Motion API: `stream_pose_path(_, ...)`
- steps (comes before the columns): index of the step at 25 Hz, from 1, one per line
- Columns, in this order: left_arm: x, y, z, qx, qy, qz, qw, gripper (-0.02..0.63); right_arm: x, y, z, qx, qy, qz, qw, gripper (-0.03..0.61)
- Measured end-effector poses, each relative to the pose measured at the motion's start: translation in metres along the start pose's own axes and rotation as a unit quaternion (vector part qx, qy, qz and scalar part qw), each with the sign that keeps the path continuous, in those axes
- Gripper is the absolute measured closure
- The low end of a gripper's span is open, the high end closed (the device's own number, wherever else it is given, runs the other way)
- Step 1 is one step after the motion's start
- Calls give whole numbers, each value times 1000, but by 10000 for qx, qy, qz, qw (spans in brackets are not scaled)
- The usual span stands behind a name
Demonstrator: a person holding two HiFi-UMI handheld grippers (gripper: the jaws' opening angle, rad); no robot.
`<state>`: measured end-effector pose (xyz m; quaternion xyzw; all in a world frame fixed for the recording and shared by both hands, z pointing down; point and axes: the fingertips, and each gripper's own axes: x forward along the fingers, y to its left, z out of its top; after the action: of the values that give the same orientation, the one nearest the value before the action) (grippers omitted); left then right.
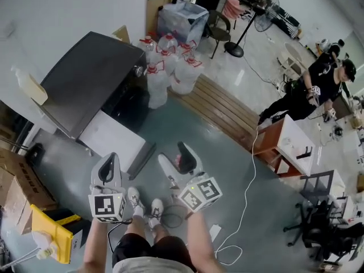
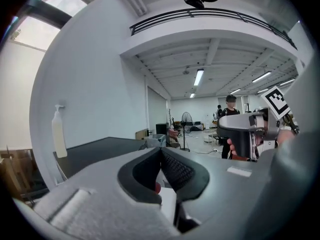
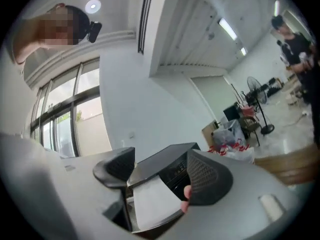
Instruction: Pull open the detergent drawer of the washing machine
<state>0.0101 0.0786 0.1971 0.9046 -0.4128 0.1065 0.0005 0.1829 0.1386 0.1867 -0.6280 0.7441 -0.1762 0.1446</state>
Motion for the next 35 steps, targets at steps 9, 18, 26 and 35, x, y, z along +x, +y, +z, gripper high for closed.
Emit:
stream_pose_path(9,-38,1,68,207,-344,-23,9992,603,-21,64,50,-1687,138,-283,9852,265)
stream_pose_path(18,-84,-8,86,155,-435,82,9989,603,-69,88,56,-2200,64,-619,9735,371)
stream_pose_path(26,-107,-22,90,195,-533,28,9984,603,-95,97,58,-2463,-95,-819,9657,483)
stream_pose_path(35,-113,-26,92,262,-585,82,9979,603,-95,100,56,-2473,-102,-779,9658,572)
